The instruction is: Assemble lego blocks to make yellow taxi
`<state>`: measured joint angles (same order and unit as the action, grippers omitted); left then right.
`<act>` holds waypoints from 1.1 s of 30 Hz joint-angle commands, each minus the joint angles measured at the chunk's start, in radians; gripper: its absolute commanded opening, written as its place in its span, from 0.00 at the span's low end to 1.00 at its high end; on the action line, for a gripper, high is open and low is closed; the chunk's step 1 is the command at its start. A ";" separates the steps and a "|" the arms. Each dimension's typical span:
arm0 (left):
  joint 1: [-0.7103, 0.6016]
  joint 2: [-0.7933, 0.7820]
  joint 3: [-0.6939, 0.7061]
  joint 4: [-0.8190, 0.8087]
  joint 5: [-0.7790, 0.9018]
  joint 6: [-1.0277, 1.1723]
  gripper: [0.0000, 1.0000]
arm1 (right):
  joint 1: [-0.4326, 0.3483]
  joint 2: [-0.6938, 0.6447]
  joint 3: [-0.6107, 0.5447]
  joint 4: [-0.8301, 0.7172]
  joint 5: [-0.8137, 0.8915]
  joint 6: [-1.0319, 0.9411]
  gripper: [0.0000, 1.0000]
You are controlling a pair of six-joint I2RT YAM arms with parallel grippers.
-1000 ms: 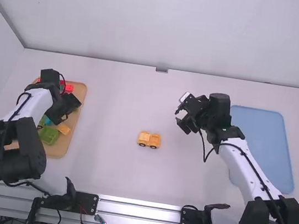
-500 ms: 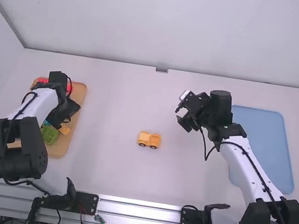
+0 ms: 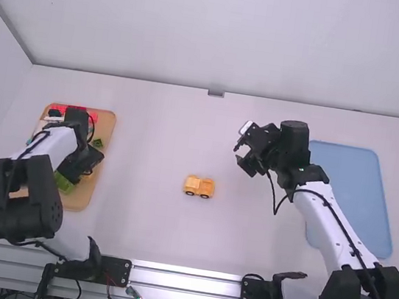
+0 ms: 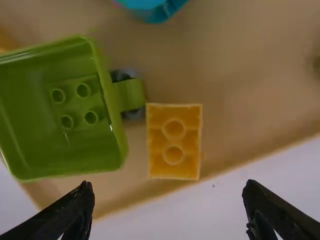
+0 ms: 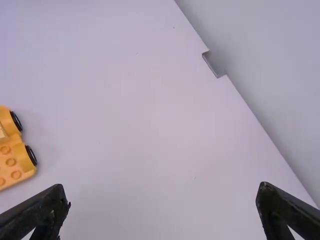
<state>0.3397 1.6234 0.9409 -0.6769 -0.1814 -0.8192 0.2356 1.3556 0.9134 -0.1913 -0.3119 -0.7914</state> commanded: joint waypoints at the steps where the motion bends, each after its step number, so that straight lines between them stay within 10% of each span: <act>1: 0.035 0.008 -0.032 0.011 -0.018 0.009 0.74 | 0.000 -0.013 0.030 -0.002 -0.006 0.002 0.99; 33: 0.060 0.055 -0.143 0.225 0.069 0.106 0.58 | 0.026 -0.013 0.030 0.000 -0.005 0.002 0.99</act>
<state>0.4038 1.6394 0.8009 -0.4465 -0.1017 -0.7132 0.2562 1.3552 0.9134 -0.1905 -0.3115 -0.7921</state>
